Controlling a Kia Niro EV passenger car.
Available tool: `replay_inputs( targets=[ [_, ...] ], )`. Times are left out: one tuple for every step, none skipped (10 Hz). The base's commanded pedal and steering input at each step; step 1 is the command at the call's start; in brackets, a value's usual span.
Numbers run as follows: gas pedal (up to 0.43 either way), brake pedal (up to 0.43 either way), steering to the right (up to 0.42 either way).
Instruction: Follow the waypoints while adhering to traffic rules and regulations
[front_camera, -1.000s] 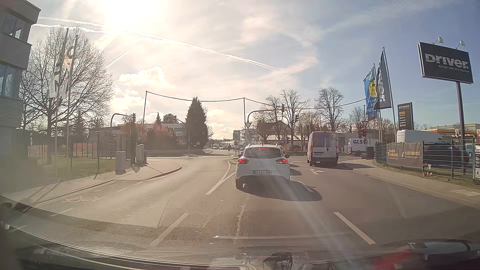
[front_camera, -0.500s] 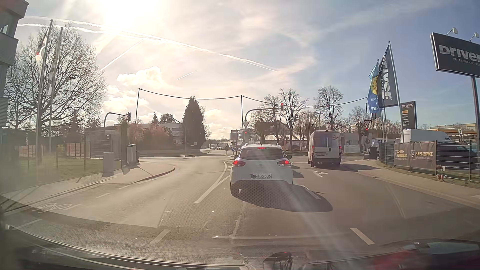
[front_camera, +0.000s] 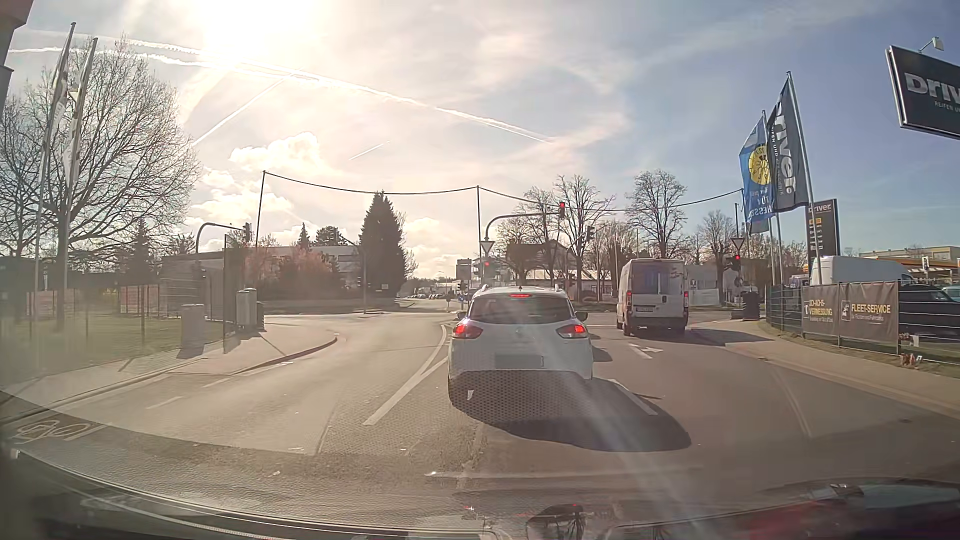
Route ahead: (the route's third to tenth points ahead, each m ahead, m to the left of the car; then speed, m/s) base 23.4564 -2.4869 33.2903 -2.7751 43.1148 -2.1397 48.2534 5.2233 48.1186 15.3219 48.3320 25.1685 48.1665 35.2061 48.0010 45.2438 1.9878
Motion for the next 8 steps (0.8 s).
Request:
replay_inputs(
  targets=[
    [0.000,0.207,0.015],
    [0.000,0.207,0.015],
    [0.000,0.207,0.014],
    [0.000,0.207,0.014],
    [0.000,0.201,0.014],
    [0.000,0.195,0.012],
    [0.000,0.183,0.009],
    [0.000,0.183,0.009]
  ],
)
